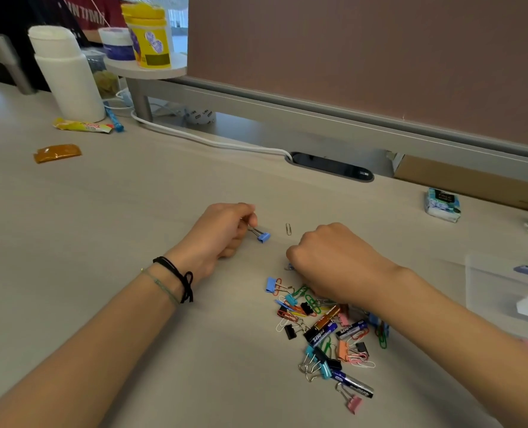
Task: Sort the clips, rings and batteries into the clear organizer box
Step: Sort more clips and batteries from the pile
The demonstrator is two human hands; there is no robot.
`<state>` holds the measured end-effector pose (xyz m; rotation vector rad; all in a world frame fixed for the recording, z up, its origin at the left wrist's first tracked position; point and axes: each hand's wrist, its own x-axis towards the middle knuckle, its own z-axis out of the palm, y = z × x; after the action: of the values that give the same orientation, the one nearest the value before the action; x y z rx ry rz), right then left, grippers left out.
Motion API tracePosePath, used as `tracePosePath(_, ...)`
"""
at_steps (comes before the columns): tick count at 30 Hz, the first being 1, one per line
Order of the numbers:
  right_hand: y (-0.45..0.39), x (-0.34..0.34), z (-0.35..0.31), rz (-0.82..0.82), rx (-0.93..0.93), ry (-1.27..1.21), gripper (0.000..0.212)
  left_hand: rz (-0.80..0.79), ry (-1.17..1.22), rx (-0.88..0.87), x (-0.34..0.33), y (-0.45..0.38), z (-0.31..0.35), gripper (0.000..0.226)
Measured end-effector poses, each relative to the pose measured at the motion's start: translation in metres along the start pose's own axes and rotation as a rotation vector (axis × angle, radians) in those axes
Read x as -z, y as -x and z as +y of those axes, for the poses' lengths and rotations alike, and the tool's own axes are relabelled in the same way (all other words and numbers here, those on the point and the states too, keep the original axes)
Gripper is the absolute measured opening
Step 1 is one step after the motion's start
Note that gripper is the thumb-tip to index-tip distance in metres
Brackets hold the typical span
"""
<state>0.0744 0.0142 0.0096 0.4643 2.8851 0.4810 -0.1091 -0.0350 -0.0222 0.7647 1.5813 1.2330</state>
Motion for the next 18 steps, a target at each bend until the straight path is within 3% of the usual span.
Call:
tracePosePath(2, -0.004, -0.007, -0.001, 0.035, -0.023, -0.009, 0.018, 0.012, -0.039, -0.027, 0.001, -0.001, -0.002, 0.032)
tracePosePath(4, -0.005, -0.012, 0.005, 0.066, -0.112, -0.168, 0.011, 0.03, -0.138, -0.098, 0.001, 0.0, -0.003, 0.033)
tracePosePath(6, -0.001, -0.016, 0.015, 0.103, -0.28, -0.575, 0.011, 0.106, -0.324, -0.22, -0.002, 0.0, -0.005, 0.032)
tracePosePath(9, 0.014, -0.026, 0.024, 0.238, -0.436, -1.496, 0.016, 0.232, -0.597, -0.377, -0.011, -0.007, -0.006, 0.024)
tracePosePath(13, 0.027, -0.034, 0.021, 0.232, -0.266, -2.42, 0.012, 0.246, -1.254, -0.52, -0.039, -0.023, 0.005, 0.031)
tracePosePath(15, 0.03, -0.036, 0.02, 0.215, -0.189, -2.634, 0.012, 0.197, -1.498, -0.546, -0.052, -0.03, 0.012, 0.04)
tracePosePath(18, 0.035, -0.036, 0.018, 0.236, -0.16, -2.717, 0.016, 0.121, -1.772, -0.516, -0.066, -0.036, 0.015, 0.035)
